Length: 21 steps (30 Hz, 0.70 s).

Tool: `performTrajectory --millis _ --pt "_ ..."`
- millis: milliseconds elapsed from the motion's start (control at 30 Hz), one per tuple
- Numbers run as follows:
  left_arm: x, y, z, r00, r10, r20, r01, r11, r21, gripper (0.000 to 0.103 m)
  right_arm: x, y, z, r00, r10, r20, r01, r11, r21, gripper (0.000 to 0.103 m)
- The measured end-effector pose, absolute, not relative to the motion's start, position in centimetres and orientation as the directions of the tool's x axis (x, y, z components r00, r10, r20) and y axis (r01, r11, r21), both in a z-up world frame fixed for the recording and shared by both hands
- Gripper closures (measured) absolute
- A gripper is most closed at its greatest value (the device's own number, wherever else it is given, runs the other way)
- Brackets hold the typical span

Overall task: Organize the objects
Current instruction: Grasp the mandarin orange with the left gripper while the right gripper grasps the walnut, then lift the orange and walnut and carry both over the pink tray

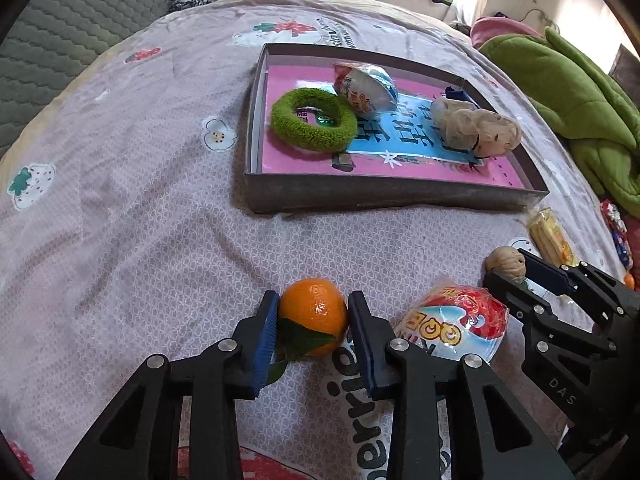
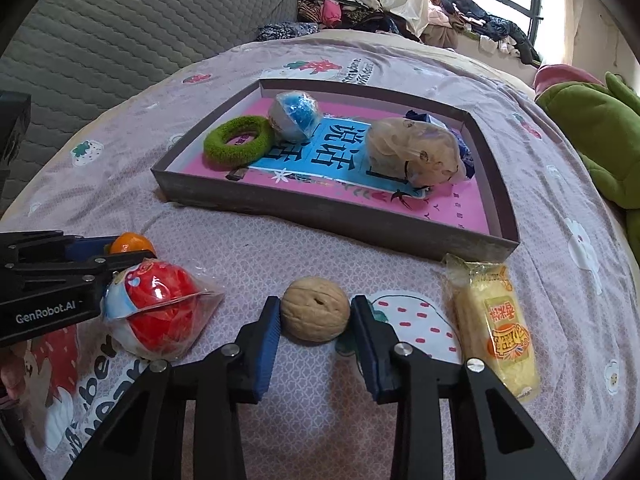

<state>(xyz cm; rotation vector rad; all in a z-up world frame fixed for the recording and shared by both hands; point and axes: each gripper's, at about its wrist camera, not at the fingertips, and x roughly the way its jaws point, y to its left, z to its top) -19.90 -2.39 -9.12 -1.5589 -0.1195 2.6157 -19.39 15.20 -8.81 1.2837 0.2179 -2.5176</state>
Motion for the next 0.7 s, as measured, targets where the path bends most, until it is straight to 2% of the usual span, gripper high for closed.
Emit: performTrajectory --millis 700 --pt "-18.6 -3.0 -6.8 -0.514 0.131 -0.847 -0.038 -0.991 -0.13 0.068 -18.4 15.3 -5.7 -0.586 -0.243 -0.773 0.352 -0.936 0.027 0.067"
